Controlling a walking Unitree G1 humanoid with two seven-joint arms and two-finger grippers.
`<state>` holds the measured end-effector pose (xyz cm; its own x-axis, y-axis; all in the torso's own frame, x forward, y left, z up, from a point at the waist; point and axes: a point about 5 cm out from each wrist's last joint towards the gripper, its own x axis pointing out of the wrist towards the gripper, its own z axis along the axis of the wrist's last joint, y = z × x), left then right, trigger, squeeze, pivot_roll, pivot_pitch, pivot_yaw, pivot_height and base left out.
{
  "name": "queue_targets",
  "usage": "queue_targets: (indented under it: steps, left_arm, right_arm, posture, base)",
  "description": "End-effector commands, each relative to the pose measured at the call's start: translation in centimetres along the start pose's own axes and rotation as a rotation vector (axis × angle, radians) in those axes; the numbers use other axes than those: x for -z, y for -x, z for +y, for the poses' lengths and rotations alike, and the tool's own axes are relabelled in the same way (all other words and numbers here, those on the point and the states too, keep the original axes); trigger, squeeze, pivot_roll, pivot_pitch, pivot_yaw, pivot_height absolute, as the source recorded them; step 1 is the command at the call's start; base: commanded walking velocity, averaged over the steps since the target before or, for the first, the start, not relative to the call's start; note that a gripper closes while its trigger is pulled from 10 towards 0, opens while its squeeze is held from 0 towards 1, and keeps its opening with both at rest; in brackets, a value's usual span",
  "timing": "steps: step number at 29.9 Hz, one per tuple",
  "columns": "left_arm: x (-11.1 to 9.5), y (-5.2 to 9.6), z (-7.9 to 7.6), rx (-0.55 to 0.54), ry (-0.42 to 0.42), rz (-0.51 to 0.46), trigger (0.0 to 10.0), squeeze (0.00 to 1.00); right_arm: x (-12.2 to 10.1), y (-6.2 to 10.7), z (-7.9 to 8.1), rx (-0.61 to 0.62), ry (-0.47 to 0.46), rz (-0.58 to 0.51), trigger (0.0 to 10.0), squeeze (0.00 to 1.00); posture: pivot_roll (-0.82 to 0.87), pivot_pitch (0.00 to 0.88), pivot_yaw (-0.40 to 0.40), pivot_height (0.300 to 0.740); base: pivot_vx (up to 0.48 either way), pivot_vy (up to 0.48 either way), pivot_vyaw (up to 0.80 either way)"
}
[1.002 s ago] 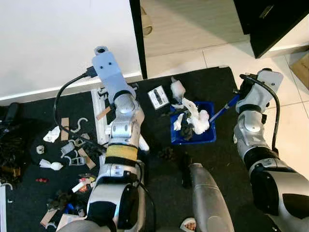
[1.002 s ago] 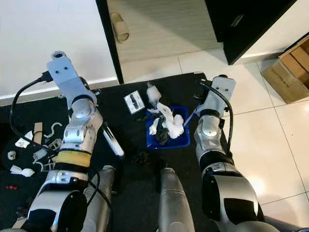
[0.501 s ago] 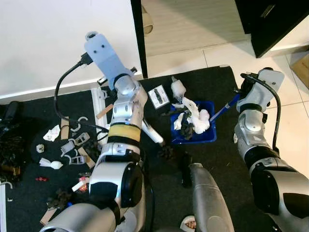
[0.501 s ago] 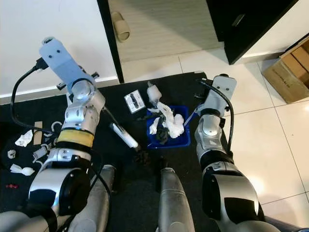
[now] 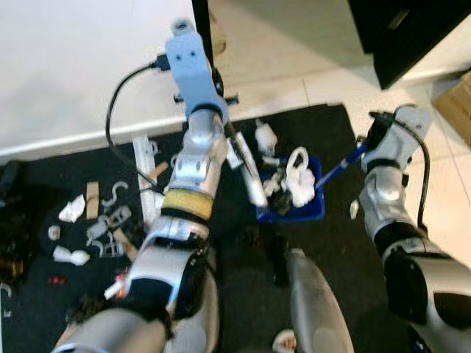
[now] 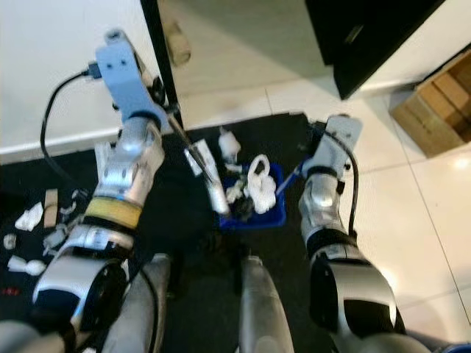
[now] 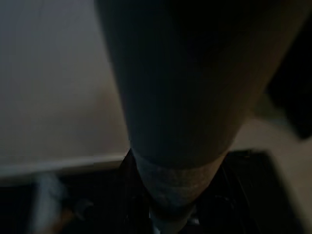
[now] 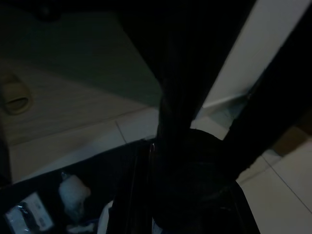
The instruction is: Sweep floor
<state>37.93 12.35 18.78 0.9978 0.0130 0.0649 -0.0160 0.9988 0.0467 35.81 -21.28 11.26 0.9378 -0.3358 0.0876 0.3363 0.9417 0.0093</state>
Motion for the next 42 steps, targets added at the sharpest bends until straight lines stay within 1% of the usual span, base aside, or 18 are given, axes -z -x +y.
queue_targets:
  steps: [1,2,3,4,7,9,13,15,16,18,20,23,25,27,28,32,37,42]
  left_arm:
    - [0.1,0.3,0.8,0.006,-0.088,-0.029,10.0,0.0]
    - [0.4,0.5,1.4,0.018,-0.124,-0.031,10.0,0.0]
    - [0.7,0.9,3.6,0.017,-0.186,-0.078,10.0,0.0]
    - [0.7,0.9,3.6,0.017,-0.186,-0.078,10.0,0.0]
    - [1.2,1.5,6.2,0.002,-0.228,-0.117,10.0,0.0]
    - [1.9,2.0,7.4,0.009,-0.271,-0.118,10.0,0.0]
    - [3.0,2.6,8.5,0.028,-0.27,-0.092,10.0,0.0]
    - [4.6,3.5,9.7,0.056,-0.321,-0.045,10.0,0.0]
    - [5.2,3.7,10.4,0.033,-0.306,-0.014,10.0,0.0]
    - [5.2,3.7,10.4,0.033,-0.306,-0.014,10.0,0.0]
    - [5.7,3.9,11.3,0.003,-0.281,0.01,10.0,0.0]
    - [7.2,5.0,13.3,-0.054,-0.22,0.079,10.0,0.0]
    - [7.6,5.4,13.6,-0.056,-0.211,0.094,10.0,0.0]
    - [8.4,6.3,14.4,-0.077,-0.197,0.113,10.0,0.0]
    - [8.4,6.3,14.4,-0.077,-0.197,0.113,10.0,0.0]
    - [9.2,7.4,15.8,-0.124,-0.174,0.137,10.0,0.0]
    - [10.0,7.9,16.3,-0.143,-0.145,0.174,10.0,0.0]
    - [10.7,8.2,16.0,-0.142,-0.132,0.199,10.0,0.0]
  right_arm:
    - [2.2,0.9,-2.0,0.042,0.067,0.091,10.0,0.0]
    - [2.3,1.0,-2.2,0.046,0.068,0.092,10.0,0.0]
    - [2.4,1.1,-2.8,0.065,0.069,0.091,10.0,0.0]
    - [2.4,1.1,-2.8,0.065,0.069,0.091,10.0,0.0]
    - [2.5,1.2,-3.5,0.082,0.065,0.084,10.0,0.0]
    - [2.6,1.4,-3.8,0.09,0.058,0.081,10.0,0.0]
    - [2.7,1.6,-4.2,0.098,0.038,0.072,10.0,0.0]
    - [2.5,1.8,-4.6,0.044,-0.034,0.027,10.0,0.0]
    - [2.4,1.8,-4.9,0.03,-0.057,0.013,10.0,0.0]
    - [2.4,1.8,-4.9,0.03,-0.057,0.013,10.0,0.0]
    - [2.4,1.9,-5.3,0.024,-0.082,0.007,10.0,0.0]
    - [2.6,2.2,-7.0,0.071,-0.147,-0.002,10.0,0.0]
    - [2.7,2.4,-7.5,0.089,-0.182,-0.01,10.0,0.0]
    - [3.2,2.9,-8.7,0.15,-0.3,-0.019,10.0,0.0]
    - [3.2,2.9,-8.7,0.15,-0.3,-0.019,10.0,0.0]
    - [4.0,4.0,-10.2,0.226,-0.449,-0.04,10.0,0.0]
    - [4.4,4.4,-10.4,0.191,-0.504,-0.046,10.0,0.0]
    - [4.8,4.6,-9.7,0.118,-0.489,-0.017,10.0,0.0]
  posture:
    - [0.12,0.237,-0.052,0.74]
    - [0.12,0.232,-0.054,0.74]
    - [0.11,0.199,-0.062,0.74]
    - [0.11,0.199,-0.062,0.74]
    - [0.11,0.165,-0.064,0.74]
    - [0.09,0.148,-0.062,0.74]
    - [0.08,0.121,-0.056,0.74]
    - [0.08,0.079,-0.049,0.74]
    - [0.07,0.056,-0.041,0.74]
    - [0.07,0.056,-0.041,0.74]
    - [0.06,0.038,-0.031,0.74]
    - [0.06,0.0,-0.013,0.74]
    - [0.06,0.0,-0.008,0.74]
    - [0.06,0.0,-0.005,0.74]
    - [0.06,0.0,-0.005,0.74]
    - [0.06,0.0,0.001,0.74]
    - [0.06,0.0,-0.003,0.74]
    - [0.05,0.0,-0.007,0.74]
  base:
    - [0.0,0.0,0.0]
    - [0.0,0.0,0.0]
    - [0.0,0.0,0.0]
    - [0.0,0.0,0.0]
    - [0.0,0.0,0.0]
    - [0.0,0.0,0.0]
    - [0.0,0.0,0.0]
    - [0.0,0.0,0.0]
    - [0.0,0.0,0.0]
    - [0.0,0.0,0.0]
    - [0.0,0.0,0.0]
    - [0.0,0.0,0.0]
    - [0.0,0.0,0.0]
    - [0.0,0.0,0.0]
    - [0.0,0.0,0.0]
    - [0.0,0.0,0.0]
    - [0.0,0.0,0.0]
    - [0.0,0.0,0.0]
